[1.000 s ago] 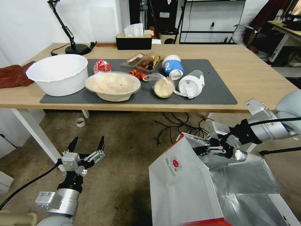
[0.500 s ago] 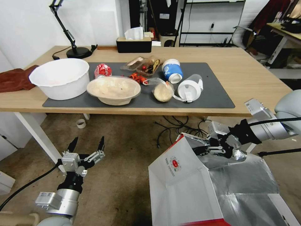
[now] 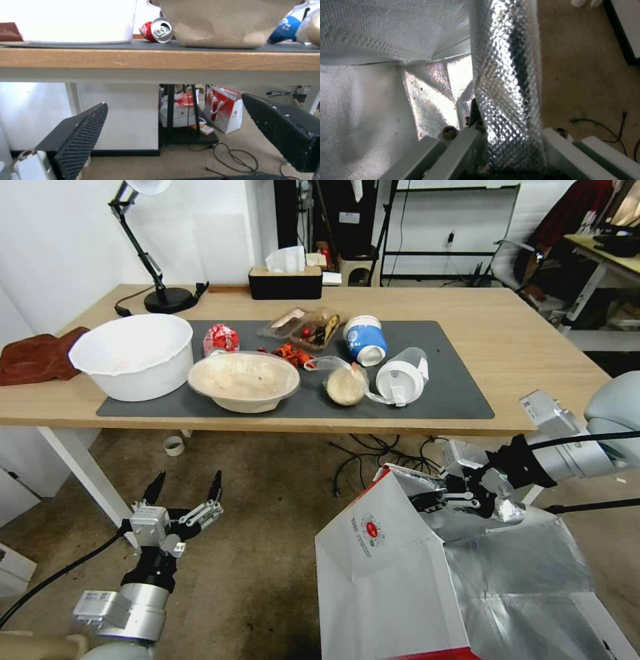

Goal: Pick up the food delivery bag from the floor and place it on the table.

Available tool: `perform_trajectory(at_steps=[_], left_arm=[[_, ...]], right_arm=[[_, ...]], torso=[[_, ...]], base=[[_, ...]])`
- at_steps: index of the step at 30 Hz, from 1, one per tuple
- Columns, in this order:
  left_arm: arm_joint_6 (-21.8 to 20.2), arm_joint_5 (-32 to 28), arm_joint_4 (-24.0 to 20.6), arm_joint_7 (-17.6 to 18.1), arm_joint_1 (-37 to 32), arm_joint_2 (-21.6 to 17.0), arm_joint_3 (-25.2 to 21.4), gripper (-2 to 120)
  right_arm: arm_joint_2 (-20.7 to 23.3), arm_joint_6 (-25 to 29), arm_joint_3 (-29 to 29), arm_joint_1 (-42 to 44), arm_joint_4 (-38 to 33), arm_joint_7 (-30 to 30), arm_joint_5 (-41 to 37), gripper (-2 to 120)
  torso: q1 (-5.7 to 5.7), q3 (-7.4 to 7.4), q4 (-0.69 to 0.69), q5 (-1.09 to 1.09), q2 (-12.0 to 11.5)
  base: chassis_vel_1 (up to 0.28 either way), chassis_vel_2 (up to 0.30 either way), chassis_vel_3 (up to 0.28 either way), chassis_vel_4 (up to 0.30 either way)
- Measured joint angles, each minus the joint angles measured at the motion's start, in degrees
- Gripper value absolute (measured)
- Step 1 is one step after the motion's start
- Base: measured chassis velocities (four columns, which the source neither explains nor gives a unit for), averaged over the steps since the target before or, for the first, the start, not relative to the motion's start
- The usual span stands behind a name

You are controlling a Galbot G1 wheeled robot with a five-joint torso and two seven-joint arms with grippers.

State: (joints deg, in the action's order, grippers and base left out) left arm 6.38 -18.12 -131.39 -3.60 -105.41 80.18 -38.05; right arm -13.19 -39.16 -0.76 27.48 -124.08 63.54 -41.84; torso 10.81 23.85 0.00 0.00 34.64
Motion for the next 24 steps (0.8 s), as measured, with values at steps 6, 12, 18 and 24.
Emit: perform_trajectory(at_steps=[6, 12, 18, 24], left_arm=[[0.0, 0.0, -0.1, 0.0, 0.0, 0.0, 0.0, 100], [0.0, 0.1, -0.1, 0.0, -0.1, 0.0, 0.0, 100], [0.1, 0.1, -0.1, 0.0, -0.1, -0.1, -0.1, 100], [0.1, 0.1, -0.1, 0.0, -0.1, -0.1, -0.1, 100]], right_arm=[[0.1, 0.0, 0.1, 0.1, -0.1, 0.1, 0.0, 0], [0.1, 0.0, 0.2, 0.1, -0.1, 0.1, 0.0, 0], [0.1, -0.1, 0.0, 0.1, -0.2, 0.1, 0.0, 0], [0.0, -0.1, -0.1, 0.0, -0.2, 0.1, 0.0, 0]], torso=[[0.64, 0.97, 0.00, 0.00, 1.6], [1.17, 1.75, 0.00, 0.00, 2.9], [1.76, 2.60, 0.00, 0.00, 4.3], [2.32, 3.44, 0.00, 0.00, 5.7]], base=[[0.000, 0.000, 0.000, 0.000], [0.000, 0.000, 0.000, 0.000], [0.000, 0.000, 0.000, 0.000], [0.000, 0.000, 0.000, 0.000]])
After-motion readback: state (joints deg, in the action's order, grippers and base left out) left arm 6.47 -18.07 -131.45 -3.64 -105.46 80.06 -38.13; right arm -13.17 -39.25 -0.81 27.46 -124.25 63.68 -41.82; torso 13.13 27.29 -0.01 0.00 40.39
